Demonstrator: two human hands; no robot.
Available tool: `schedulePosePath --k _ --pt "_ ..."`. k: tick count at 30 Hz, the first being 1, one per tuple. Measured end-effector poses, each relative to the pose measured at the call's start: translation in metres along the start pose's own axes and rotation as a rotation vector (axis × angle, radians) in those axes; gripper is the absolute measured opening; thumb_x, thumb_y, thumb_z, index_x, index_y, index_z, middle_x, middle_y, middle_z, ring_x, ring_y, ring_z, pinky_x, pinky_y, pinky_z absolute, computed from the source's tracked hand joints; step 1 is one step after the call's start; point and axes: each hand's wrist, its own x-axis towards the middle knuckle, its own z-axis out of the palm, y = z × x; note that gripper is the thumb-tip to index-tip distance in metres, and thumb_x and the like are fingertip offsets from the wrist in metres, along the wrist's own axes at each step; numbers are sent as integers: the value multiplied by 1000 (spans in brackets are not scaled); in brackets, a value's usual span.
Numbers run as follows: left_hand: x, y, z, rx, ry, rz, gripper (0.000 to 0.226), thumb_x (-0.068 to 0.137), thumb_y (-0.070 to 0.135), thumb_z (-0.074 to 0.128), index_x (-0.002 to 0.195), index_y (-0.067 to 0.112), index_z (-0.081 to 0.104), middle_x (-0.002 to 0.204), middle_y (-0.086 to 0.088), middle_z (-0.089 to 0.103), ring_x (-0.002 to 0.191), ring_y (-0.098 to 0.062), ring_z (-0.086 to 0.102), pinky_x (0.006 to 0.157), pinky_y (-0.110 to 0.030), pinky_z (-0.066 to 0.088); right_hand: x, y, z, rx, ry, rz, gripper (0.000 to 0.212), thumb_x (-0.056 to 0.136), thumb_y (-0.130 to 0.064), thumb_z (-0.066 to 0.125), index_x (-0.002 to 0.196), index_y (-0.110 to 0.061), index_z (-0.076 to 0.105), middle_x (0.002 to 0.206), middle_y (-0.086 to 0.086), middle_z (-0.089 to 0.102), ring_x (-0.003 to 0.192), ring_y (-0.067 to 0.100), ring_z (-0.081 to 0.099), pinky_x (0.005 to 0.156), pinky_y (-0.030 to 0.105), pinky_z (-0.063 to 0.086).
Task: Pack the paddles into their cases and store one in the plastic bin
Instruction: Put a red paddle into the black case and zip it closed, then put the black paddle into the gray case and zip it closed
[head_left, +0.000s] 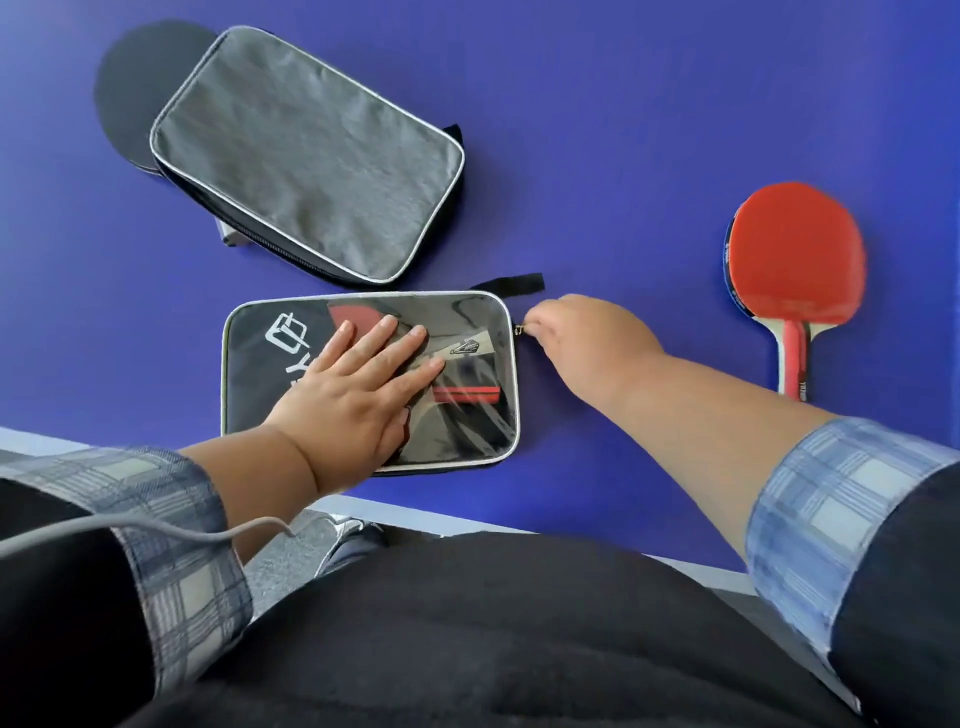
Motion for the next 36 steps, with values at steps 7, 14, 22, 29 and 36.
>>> schedulePosePath --k 7,14,22,29,36 --pt "0 0 2 -18 32 15 58 92 33 41 148 23 44 157 -9 37 146 -37 30 116 -61 23 43 -7 -8 76 46 -50 29 103 -34 41 111 -22 66 100 3 65 91 29 60 80 45 52" --pt "-1 -2 4 -34 46 25 59 92 34 41 150 25 41 158 -9 35 147 -36 28 118 -59 20 50 -14 0 319 120 97 22 97 -40 53 105 -28 69 90 -5 68 85 22 61 69 35 48" --pt "-1 -3 6 -67 41 18 58 92 36 40 148 25 44 157 -7 38 147 -33 29 120 -55 18 46 -24 4 485 154 282 21 89 -47 63 100 -30 68 92 -12 68 85 13 63 76 35 54" --pt "-6 -18 0 -339 57 -35 60 91 30 47 150 27 34 159 -6 32 149 -29 22 120 -55 16 -10 -48 30 689 146 528 42 97 -46 42 77 -11 50 69 1 45 67 21 43 63 34 34" --pt "-51 -82 -36 -615 -148 -980 72 91 33 59 151 15 24 151 -13 33 129 -37 42 106 -46 39 -49 -89 59 837 219 702 22 96 -40 48 103 -26 64 94 -1 67 88 22 61 74 35 49"
